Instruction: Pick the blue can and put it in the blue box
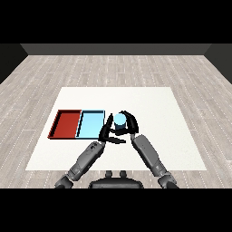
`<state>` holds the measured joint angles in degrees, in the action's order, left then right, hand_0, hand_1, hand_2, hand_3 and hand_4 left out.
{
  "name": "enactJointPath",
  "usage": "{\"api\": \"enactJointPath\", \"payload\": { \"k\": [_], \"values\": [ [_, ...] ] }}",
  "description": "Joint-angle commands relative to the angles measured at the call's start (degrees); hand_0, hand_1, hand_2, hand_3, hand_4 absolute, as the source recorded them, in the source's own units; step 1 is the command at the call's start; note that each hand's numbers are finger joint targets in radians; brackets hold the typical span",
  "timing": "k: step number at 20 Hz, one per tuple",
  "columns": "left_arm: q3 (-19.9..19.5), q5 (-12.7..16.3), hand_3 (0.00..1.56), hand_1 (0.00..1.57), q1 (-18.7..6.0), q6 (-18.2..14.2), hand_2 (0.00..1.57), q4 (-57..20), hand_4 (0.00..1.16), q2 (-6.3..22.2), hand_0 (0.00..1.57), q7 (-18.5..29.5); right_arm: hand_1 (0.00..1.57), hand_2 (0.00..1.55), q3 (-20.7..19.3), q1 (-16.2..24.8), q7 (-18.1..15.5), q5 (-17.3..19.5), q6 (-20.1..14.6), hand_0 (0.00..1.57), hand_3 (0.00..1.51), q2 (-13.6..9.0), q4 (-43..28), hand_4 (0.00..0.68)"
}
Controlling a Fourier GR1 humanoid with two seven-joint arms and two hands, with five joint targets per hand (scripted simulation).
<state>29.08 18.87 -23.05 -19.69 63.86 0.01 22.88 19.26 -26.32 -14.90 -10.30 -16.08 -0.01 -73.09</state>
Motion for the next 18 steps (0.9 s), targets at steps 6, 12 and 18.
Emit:
{"api": "enactJointPath", "payload": {
  "k": [6, 12, 18],
  "values": [
    [4.3, 5.7, 0.0, 0.0, -5.3, -2.9, 0.0, -6.6, 0.0, 0.0, 0.0, 2.2, 1.42, 1.46, 1.5, -0.7, 3.4, 0.0, -1.1, 1.42, 1.36, 0.0, -3.3, 0.559],
    [5.1, 3.8, 0.0, 0.0, -2.9, -4.5, 0.0, -2.5, 0.0, 0.0, 0.0, -0.3, 1.43, 1.46, 4.7, -2.4, 0.3, -3.1, -4.2, 1.43, 1.38, 0.0, -0.5, 0.552],
    [6.2, 5.2, 0.0, 0.0, -3.4, -5.0, 0.0, -5.0, 0.0, 0.0, 0.0, 1.9, 1.42, 1.46, 5.4, -0.6, 0.4, -2.9, -3.0, 1.42, 1.37, 0.0, -2.1, 0.541]
  ]
}}
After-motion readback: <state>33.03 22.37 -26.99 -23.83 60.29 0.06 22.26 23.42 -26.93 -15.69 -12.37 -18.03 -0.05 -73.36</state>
